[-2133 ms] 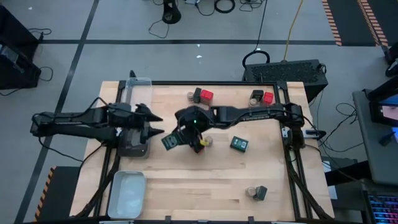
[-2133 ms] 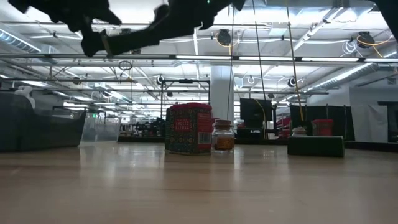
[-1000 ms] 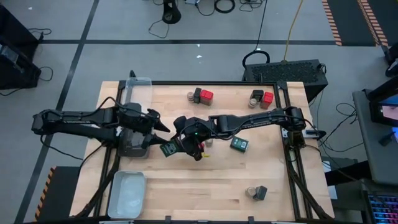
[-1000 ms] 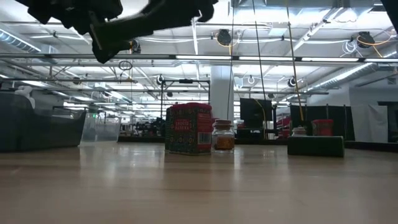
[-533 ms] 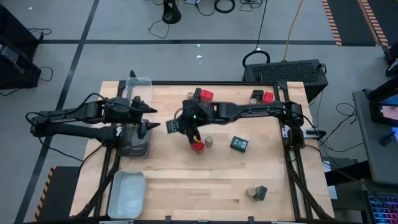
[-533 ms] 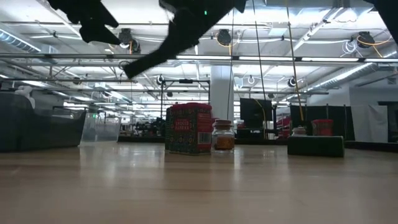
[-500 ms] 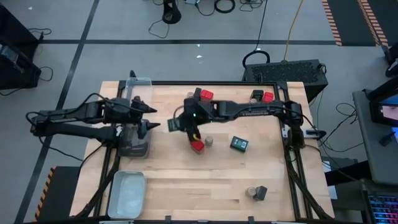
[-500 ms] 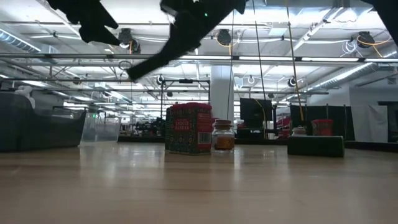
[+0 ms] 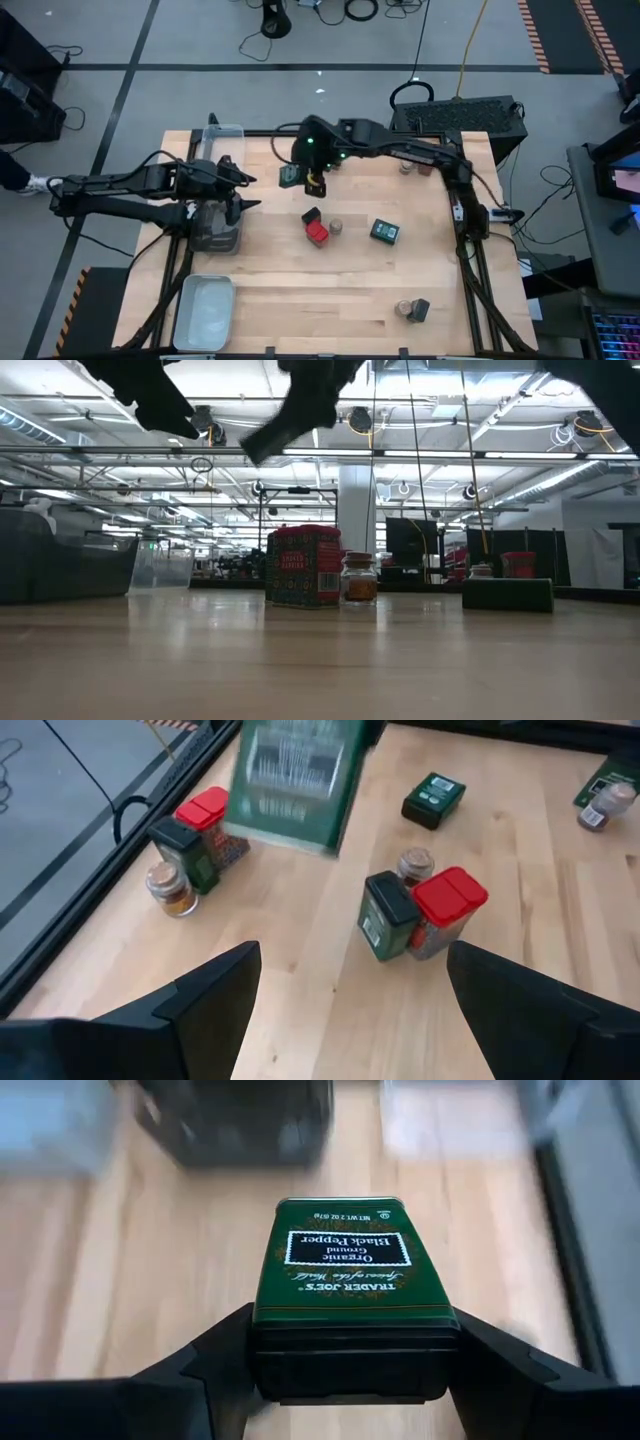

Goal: Sort spices by type
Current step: Put the black seasoning can into the black bin

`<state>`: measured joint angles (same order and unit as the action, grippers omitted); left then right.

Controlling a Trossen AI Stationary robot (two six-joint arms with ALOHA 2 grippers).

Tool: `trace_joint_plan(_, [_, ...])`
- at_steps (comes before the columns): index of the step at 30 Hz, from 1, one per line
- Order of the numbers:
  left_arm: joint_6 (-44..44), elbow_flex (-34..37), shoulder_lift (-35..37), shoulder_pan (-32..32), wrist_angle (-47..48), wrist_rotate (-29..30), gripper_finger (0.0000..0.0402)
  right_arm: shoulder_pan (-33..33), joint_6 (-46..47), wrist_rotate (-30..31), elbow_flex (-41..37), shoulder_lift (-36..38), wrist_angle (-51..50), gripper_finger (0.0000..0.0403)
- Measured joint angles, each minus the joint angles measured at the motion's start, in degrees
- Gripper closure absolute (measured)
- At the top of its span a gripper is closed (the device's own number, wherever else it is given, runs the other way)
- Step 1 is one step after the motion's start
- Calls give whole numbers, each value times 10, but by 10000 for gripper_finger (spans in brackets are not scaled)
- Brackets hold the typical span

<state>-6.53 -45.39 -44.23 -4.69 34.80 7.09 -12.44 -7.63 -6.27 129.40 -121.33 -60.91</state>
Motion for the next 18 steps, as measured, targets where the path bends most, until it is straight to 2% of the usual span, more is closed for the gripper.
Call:
trace_joint_plan(4, [0, 0, 0, 0, 4, -3, 75, -5, -19, -40, 56, -76, -56, 158])
trace_joint_plan(6, [0, 0, 1, 1, 8, -4, 75, -3, -50, -60, 46, -94, -43, 158])
trace_joint_plan(8, [0, 0, 5, 2, 23, -5, 75, -1, -64, -45, 49, -111, -28, 158])
trace_joint_plan(10, [-1, 0, 12, 3, 33, -3, 75, -2, -61, -28, 55, -123, -1, 158])
trace_joint_plan(15, [-6, 0, 20, 3, 43, 2, 75, -5, -36, -62, 57, -133, 62, 158])
trace_joint_plan(18, [-6, 0, 17, 3, 47, 2, 75, -3, -35, -61, 55, -139, 56, 158])
